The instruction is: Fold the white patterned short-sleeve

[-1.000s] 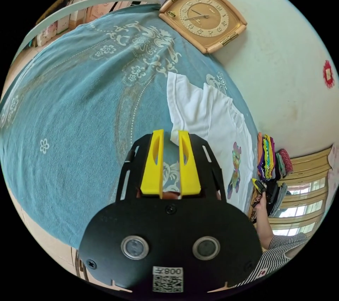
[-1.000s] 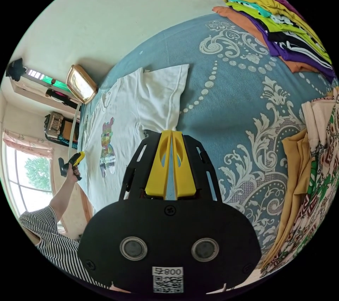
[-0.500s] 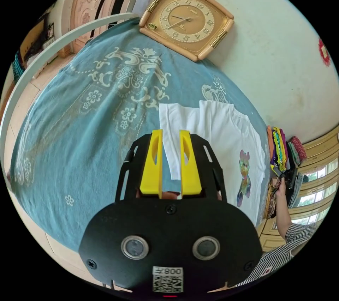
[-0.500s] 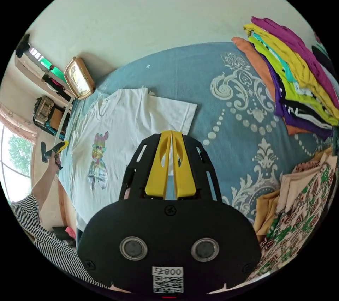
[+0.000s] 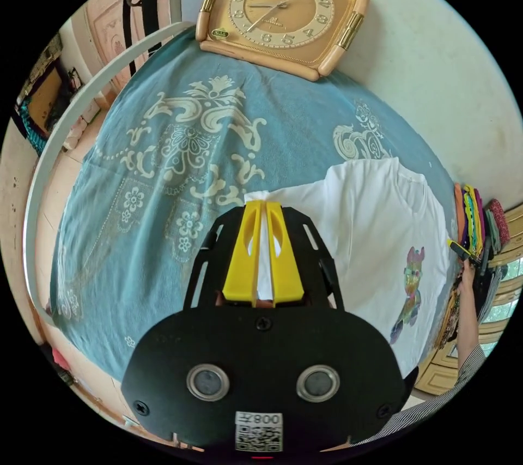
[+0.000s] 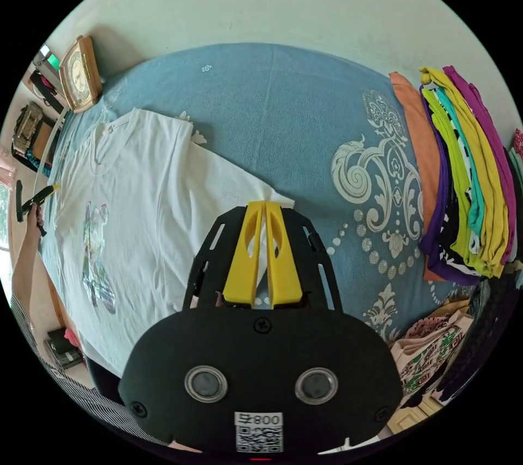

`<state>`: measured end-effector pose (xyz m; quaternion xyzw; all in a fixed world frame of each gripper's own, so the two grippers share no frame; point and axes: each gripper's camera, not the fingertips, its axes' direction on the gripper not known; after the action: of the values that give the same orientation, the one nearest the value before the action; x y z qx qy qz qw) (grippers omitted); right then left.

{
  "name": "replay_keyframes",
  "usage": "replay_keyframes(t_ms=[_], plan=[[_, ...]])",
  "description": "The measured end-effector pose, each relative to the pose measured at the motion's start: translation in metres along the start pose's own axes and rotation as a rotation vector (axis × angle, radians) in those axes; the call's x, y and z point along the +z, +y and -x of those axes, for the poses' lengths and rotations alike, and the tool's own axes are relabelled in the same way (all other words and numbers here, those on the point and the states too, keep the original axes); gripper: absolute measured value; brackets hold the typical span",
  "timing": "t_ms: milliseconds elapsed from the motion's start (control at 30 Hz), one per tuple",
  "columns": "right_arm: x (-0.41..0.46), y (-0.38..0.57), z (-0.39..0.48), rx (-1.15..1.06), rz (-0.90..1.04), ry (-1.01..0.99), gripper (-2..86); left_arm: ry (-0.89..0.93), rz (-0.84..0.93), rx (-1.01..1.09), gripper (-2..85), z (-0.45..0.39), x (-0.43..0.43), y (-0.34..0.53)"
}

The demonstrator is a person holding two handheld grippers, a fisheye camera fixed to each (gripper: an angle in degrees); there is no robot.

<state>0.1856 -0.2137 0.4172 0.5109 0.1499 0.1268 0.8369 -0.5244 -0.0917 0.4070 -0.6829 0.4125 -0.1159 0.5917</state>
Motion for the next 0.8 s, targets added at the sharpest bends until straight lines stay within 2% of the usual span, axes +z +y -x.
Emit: replay_keyframes(t_ms=[167, 300, 500, 600, 733, 800], plan=[[-0.029, 0.018, -0.007, 0.033, -0.101, 0.030, 0.4, 0.054, -0.102, -0.084, 2.0, 0.027, -0.029, 0.020], [-0.017, 0.021, -0.021, 0.102, -0.050, -0.066, 0.2, 0.101, -0.052, -0.155, 3.1, 0.040, -0.013, 0.031], [-0.037, 0.053, -0.039, 0.213, -0.154, -0.197, 1.0, 0.199, -0.118, -0.185, 6.9, 0.055, -0.027, 0.071], [-0.044, 0.095, -0.030, 0.162, -0.165, -0.297, 2.4, 0.275, -0.101, -0.152, 7.6, 0.060, -0.035, 0.107], [-0.042, 0.149, -0.004, 0.112, -0.131, -0.306, 4.4, 0.323, -0.008, -0.119, 8.3, 0.057, -0.030, 0.146], [-0.039, 0.158, 0.007, 0.082, -0.107, -0.289, 4.6, 0.320, -0.023, -0.132, 8.2, 0.056, -0.031, 0.152]])
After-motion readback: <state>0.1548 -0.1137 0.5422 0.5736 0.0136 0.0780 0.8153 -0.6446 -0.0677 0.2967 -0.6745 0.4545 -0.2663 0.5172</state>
